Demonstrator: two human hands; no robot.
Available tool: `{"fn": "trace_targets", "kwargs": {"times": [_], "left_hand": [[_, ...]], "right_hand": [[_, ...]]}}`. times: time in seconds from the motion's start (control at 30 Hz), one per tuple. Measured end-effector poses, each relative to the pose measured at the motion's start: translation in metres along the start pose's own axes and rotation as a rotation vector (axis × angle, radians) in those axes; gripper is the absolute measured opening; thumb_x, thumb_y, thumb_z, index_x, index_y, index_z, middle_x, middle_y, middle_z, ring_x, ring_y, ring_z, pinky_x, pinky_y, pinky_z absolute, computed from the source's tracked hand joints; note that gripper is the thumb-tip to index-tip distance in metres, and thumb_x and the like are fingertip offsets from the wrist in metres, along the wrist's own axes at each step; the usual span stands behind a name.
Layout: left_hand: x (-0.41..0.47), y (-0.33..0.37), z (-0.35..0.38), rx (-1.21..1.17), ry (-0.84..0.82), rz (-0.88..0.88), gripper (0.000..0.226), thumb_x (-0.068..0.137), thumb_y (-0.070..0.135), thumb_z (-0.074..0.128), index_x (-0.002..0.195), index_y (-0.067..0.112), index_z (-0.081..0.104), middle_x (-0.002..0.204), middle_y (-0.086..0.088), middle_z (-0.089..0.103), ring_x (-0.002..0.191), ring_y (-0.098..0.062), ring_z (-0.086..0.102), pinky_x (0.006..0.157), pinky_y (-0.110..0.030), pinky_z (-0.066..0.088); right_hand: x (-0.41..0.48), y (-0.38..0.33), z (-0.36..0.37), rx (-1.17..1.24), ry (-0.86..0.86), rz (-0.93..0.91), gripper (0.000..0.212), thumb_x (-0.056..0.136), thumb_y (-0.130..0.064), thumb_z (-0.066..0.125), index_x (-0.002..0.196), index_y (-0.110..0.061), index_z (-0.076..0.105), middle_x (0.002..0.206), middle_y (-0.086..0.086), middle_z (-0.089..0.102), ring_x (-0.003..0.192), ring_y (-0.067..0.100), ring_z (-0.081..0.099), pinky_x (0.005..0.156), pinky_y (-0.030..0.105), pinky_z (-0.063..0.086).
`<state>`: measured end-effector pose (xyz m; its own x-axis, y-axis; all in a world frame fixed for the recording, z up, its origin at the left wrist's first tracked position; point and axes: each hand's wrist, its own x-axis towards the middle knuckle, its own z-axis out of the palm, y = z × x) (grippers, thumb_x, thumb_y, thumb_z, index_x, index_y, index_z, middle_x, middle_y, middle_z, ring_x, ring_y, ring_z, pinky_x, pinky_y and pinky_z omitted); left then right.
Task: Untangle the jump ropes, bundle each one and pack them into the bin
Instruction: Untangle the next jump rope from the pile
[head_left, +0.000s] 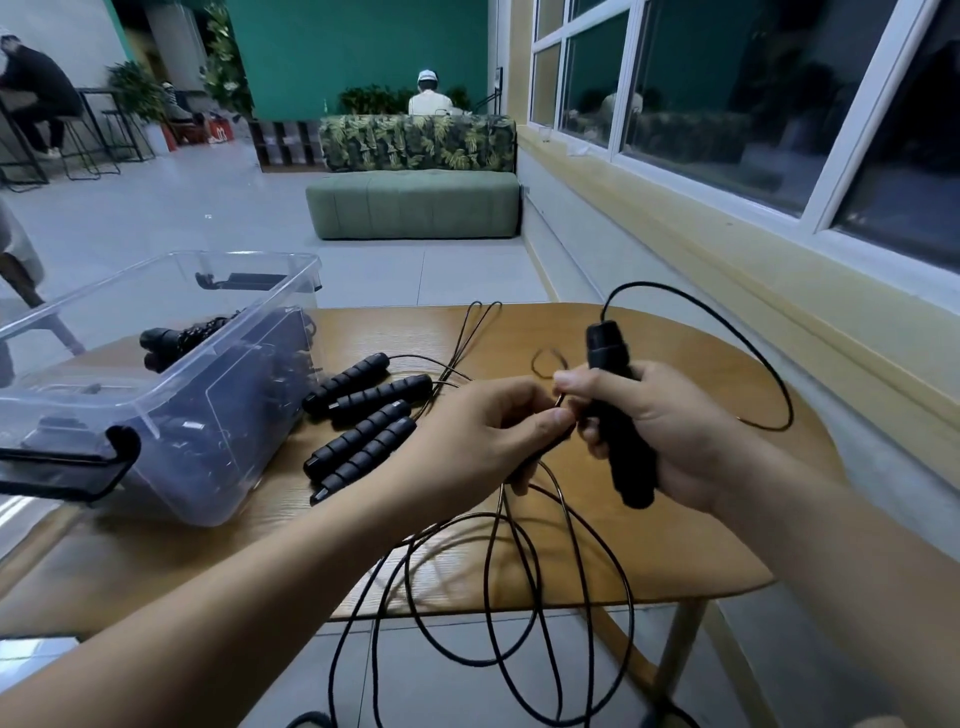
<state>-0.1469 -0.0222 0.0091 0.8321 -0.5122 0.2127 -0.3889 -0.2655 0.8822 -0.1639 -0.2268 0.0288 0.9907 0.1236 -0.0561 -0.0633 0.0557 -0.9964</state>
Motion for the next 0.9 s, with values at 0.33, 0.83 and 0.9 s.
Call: {"fn": "trace_targets", "kwargs": {"times": [0.33, 0.83, 0.9], "left_hand": [[0.000, -0.004, 0.000, 0.030, 0.008, 0.028, 0.019, 0.097, 0.037, 0.077, 0.094, 0.019, 0.071, 0.071, 0.001, 0.058, 0.065, -0.015, 0.049, 0.062, -0.037, 0.039], [0.001, 0.002, -0.004, 0.130, -0.004, -0.060, 0.024, 0.107, 0.033, 0.058, 0.096, 0.027, 0.079, 0.061, 0.007, 0.049, 0.058, -0.012, 0.050, 0.061, -0.031, 0.044], [0.001, 0.004, -0.006, 0.129, 0.035, -0.039, 0.025, 0.108, 0.032, 0.057, 0.096, 0.027, 0.078, 0.060, 0.005, 0.042, 0.056, -0.014, 0.044, 0.059, -0.033, 0.043]], "right_hand": [[-0.002, -0.015, -0.005, 0.104, 0.064, -0.084, 0.020, 0.093, -0.016, 0.078, 0.105, -0.008, 0.064, 0.081, 0.005, 0.065, 0.060, 0.012, 0.054, 0.056, 0.023, 0.049], [0.012, -0.021, -0.039, 0.329, 0.341, -0.166, 0.017, 0.094, -0.018, 0.079, 0.101, -0.015, 0.065, 0.078, 0.000, 0.066, 0.059, 0.010, 0.052, 0.052, 0.022, 0.046], [0.011, -0.020, -0.034, 0.326, 0.291, -0.133, 0.021, 0.092, -0.024, 0.080, 0.105, -0.013, 0.067, 0.081, 0.000, 0.068, 0.059, 0.010, 0.053, 0.053, 0.021, 0.047]]}}
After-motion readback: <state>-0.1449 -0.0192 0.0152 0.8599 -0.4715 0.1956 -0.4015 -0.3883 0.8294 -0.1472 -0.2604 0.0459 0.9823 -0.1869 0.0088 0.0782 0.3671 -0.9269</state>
